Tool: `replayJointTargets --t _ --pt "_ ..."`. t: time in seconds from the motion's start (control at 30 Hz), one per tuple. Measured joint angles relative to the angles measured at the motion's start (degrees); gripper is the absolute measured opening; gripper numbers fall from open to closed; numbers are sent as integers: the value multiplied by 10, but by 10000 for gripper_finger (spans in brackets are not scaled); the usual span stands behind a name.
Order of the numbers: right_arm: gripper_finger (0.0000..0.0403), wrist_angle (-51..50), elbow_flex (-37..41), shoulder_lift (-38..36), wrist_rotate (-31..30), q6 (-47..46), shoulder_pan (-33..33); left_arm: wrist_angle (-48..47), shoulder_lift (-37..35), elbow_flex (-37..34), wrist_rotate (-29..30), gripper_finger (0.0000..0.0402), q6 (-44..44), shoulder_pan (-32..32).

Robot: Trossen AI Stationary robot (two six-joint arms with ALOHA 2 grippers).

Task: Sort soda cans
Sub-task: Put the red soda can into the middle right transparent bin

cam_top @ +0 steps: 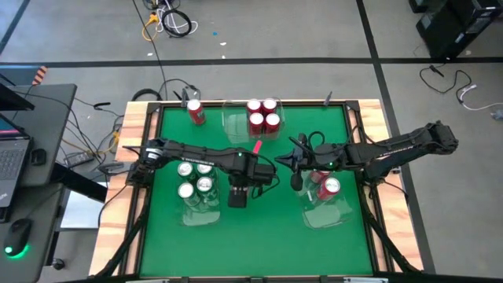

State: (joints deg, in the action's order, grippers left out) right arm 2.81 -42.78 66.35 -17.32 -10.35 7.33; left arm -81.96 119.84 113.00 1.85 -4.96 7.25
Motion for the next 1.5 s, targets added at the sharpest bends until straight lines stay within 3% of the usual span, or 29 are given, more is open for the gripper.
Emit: replayJointTargets --t 0.27,0.67,0.87,1.0,1.2,1.33,1.5 --pt "0 0 0 0 0 0 0 -34 2 13 0 308 -15 0" --pt "0 0 0 0 0 1 0 -78 -8 109 -1 308 -28 1" --pt "3 2 0 3 5 9 0 -69 -72 82 18 260 16 4" --pt "14 24 0 29 21 9 0 -6 -134 13 48 194 16 5" --pt "42 113 0 98 54 1 2 154 -266 -165 50 102 15 8" --pt "73 163 0 141 55 -6 8 276 -360 -287 50 72 14 8" --pt "145 188 -20 193 54 -18 24 412 -447 -414 49 63 14 8"
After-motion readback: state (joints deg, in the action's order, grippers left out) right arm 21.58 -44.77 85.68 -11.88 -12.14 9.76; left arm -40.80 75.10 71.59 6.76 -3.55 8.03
